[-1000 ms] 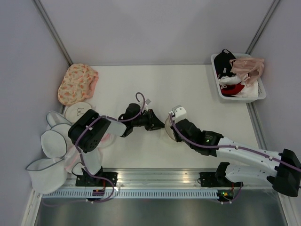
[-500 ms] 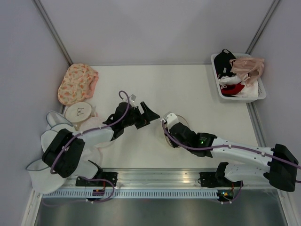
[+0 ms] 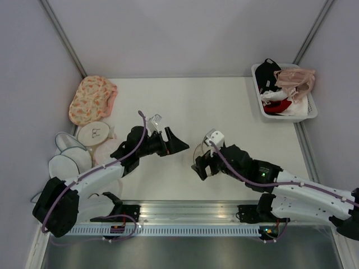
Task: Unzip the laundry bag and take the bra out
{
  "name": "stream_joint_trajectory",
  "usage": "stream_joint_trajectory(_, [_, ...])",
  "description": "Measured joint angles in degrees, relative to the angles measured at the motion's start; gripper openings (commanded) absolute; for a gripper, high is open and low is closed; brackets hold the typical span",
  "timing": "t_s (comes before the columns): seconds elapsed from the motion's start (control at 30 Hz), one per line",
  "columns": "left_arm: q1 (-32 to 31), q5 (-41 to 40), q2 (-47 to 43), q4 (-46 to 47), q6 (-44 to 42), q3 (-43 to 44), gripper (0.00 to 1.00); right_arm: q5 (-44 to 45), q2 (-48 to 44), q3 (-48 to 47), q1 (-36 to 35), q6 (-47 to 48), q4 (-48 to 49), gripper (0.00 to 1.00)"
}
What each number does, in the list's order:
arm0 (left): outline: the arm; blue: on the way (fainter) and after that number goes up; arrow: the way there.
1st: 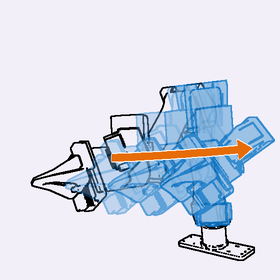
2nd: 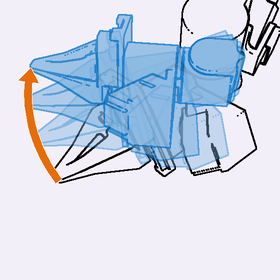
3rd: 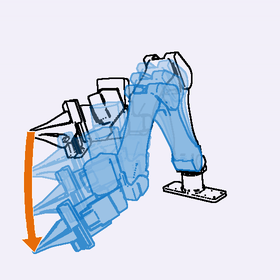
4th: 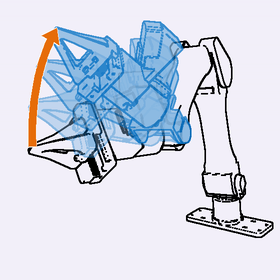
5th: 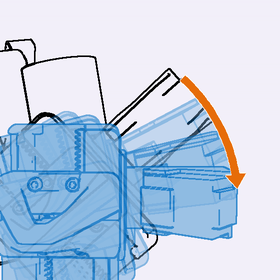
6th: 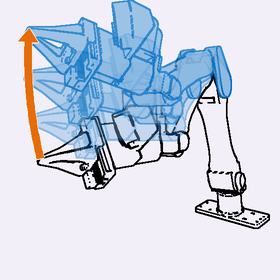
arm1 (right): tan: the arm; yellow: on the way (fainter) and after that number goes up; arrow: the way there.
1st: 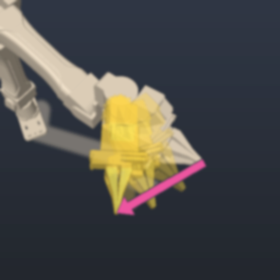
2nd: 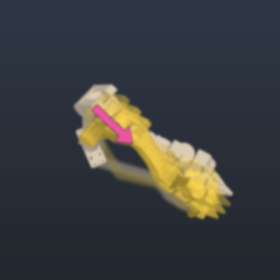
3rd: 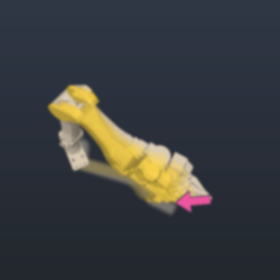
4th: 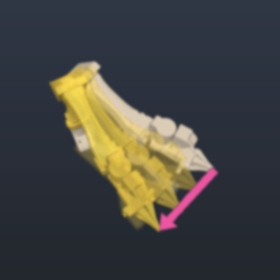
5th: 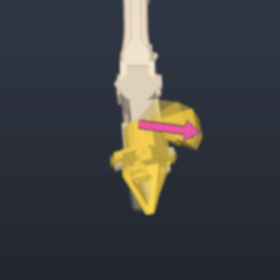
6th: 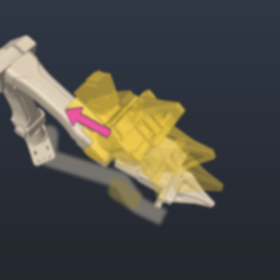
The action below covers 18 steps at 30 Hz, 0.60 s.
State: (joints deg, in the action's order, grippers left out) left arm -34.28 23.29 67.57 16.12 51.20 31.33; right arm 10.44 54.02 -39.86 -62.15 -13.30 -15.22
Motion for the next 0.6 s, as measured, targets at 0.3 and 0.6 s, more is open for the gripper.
stream_joint_trajectory(0.3, [-1.18, 3.08, -10.54, -8.44, -6.01, 0.0, 1.0, 15.06, -11.65, -11.63, 0.0, -7.96, -11.37, 0.98])
stream_joint_trajectory(0.6, [-1.81, 4.17, -18.05, -14.47, -9.29, -0.02, 1.0, 20.9, -16.17, -13.66, 0.0, -15.02, -21.03, 0.98])
